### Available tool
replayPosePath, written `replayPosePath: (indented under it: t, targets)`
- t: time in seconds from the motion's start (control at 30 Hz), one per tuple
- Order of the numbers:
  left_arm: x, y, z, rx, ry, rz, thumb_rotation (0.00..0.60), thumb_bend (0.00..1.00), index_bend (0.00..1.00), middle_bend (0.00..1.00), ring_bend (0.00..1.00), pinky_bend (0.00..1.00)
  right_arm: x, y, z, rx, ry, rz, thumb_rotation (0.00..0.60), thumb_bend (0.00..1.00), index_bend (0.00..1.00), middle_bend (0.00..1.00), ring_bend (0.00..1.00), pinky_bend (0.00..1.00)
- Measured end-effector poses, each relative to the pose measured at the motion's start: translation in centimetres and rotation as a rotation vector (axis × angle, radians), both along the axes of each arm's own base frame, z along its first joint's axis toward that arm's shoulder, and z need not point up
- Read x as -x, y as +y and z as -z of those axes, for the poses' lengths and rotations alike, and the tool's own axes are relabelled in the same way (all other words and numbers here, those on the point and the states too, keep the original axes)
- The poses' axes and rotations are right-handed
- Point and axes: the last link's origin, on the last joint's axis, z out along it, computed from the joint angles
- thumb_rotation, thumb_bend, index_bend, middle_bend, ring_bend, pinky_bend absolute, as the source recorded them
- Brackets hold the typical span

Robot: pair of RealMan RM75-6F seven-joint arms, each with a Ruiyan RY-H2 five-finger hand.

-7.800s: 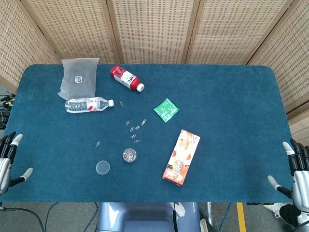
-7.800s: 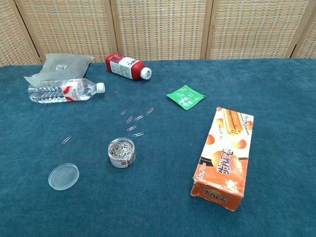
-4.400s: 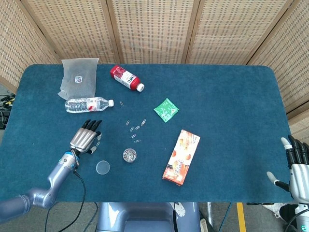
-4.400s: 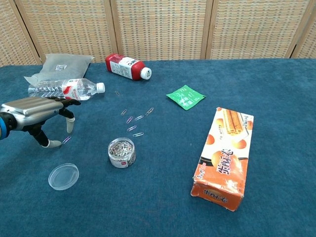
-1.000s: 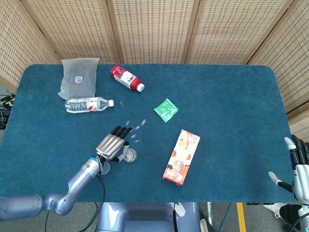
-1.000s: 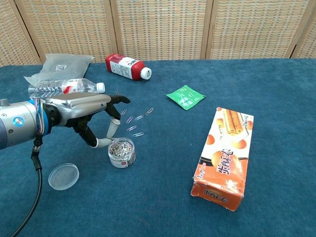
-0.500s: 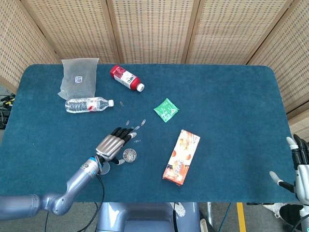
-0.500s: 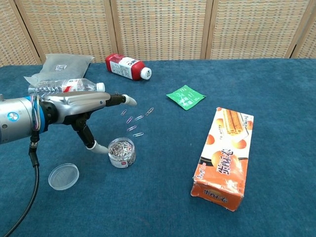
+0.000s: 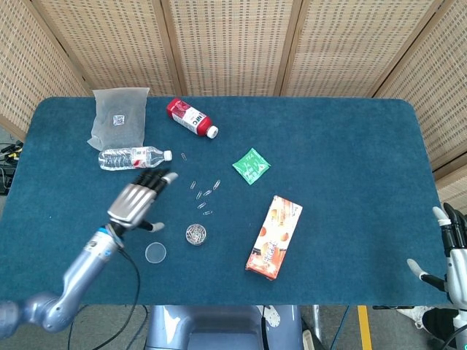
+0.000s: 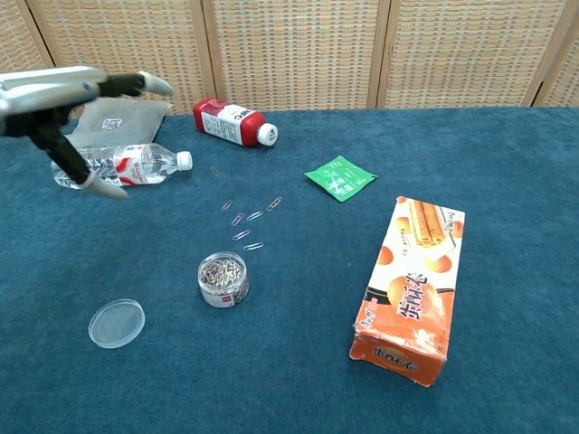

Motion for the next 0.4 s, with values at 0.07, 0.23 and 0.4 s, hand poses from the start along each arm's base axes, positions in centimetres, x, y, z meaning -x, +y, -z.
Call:
replayPosePath:
  t: [0.07,0.23,0.4]
  targets:
    - [1.3,-0.4,-1.7,-0.074,0.013,-0.028,0.6,0.14,0.0,0.0,0.0,0.0,-0.1,0.1,-0.1,0.005,-0.003,-0.002,0.6,0.0,0.0,0.0,0.0,0.0]
    - [7.4,-3.9,-7.3,-0.332,0.037,-0.179,0.6,0.14,0.0,0.0,0.0,0.0,-0.3,0.4,-0.4,0.015,-0.012,-0.016,0.6,0.0,0.0,0.0,0.0,0.0]
    - [13.5,-9.8,-10.9,-0.459,-0.031,-0.347,0.6,0.14,0.0,0.0,0.0,0.0,-0.2,0.6,-0.3,0.006,0.009,-0.01,0.6,0.0,0.0,0.0,0.0,0.0]
